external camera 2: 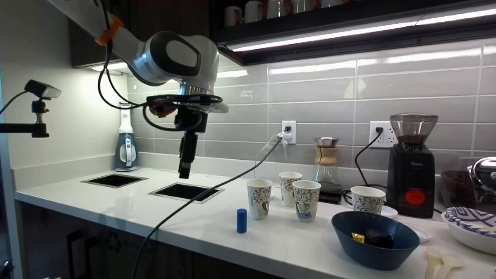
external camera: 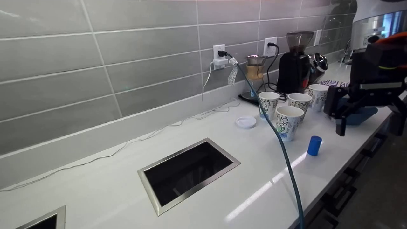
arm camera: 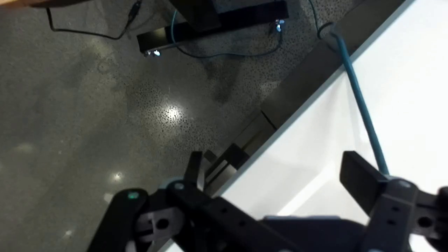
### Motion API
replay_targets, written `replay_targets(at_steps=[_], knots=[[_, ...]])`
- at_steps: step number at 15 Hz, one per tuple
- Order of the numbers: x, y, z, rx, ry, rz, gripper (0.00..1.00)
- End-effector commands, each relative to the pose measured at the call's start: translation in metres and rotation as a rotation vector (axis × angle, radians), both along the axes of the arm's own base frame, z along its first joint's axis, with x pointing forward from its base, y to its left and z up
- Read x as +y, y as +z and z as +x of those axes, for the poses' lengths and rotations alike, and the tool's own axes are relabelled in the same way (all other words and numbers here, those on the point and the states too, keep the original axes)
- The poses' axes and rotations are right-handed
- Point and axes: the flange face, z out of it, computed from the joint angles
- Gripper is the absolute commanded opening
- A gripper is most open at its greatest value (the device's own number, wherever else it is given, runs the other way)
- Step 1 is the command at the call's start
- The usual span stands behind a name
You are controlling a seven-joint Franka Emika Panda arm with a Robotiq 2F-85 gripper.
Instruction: Pick up the coffee cup on the left and put it on top of the blue block.
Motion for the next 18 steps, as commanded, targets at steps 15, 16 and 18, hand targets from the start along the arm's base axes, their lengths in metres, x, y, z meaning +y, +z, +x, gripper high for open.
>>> replay_targets(at_steps=[15, 16, 18], knots=[[-0.048, -0.032, 0.172, -0.334, -0.066, 0.111, 1.00], [-0.047, -0.037, 0.176, -0.330, -0.067, 0.118, 1.00], [-0.043, -0.046, 0.182, -0.332, -0.065, 0.128, 0.97]])
